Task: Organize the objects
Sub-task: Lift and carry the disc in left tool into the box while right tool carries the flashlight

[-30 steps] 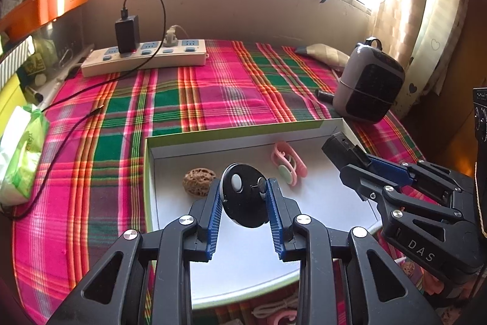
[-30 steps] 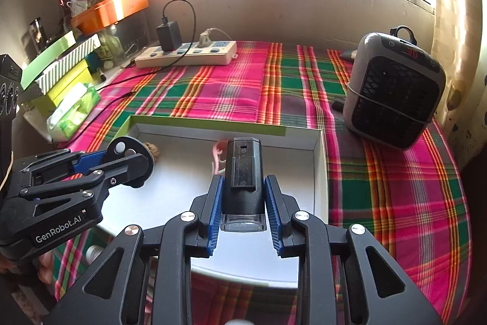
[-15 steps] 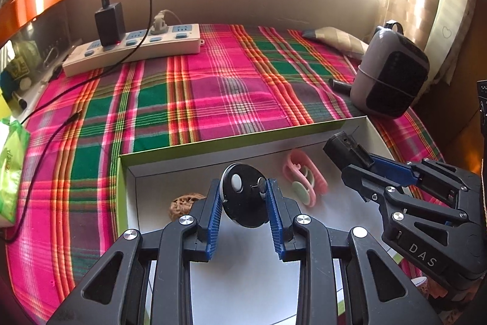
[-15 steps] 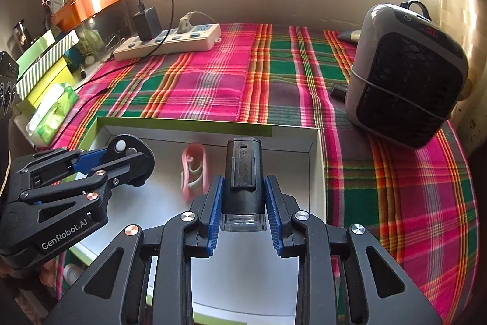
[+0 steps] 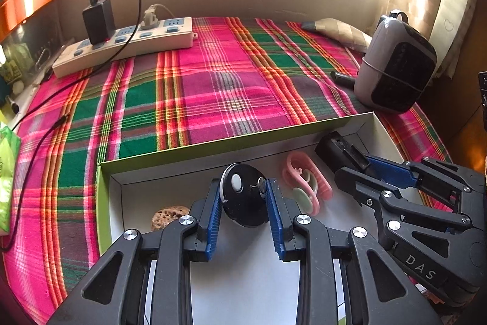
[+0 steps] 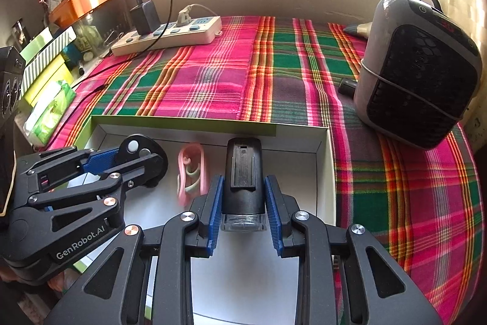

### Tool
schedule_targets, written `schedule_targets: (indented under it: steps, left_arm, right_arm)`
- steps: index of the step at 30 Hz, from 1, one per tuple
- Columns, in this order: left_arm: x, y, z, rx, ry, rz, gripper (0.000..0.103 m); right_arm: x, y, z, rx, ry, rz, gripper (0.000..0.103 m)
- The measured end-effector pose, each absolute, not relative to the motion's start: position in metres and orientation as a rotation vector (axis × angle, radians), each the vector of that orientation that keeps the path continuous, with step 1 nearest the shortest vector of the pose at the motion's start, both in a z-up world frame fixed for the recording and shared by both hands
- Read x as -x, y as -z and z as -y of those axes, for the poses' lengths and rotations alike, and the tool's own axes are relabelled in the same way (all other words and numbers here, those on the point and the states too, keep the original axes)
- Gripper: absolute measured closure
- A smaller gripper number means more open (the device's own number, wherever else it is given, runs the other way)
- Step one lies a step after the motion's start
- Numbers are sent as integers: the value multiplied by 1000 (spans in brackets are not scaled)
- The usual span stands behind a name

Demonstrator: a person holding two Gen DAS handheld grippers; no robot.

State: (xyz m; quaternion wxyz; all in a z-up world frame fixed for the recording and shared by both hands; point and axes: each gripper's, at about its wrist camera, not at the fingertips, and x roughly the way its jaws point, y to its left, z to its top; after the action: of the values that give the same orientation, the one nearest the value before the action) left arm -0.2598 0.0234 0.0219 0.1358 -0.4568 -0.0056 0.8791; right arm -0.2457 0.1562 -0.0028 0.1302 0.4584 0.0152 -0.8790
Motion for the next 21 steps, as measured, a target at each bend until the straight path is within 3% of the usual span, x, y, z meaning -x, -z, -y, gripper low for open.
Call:
schedule_targets:
  steps: [21]
  left_arm:
    - [262,-20,-29,1333,-2535,-7,76]
  right_arm:
    - [250,7,-154,-1365,2542,-54,74]
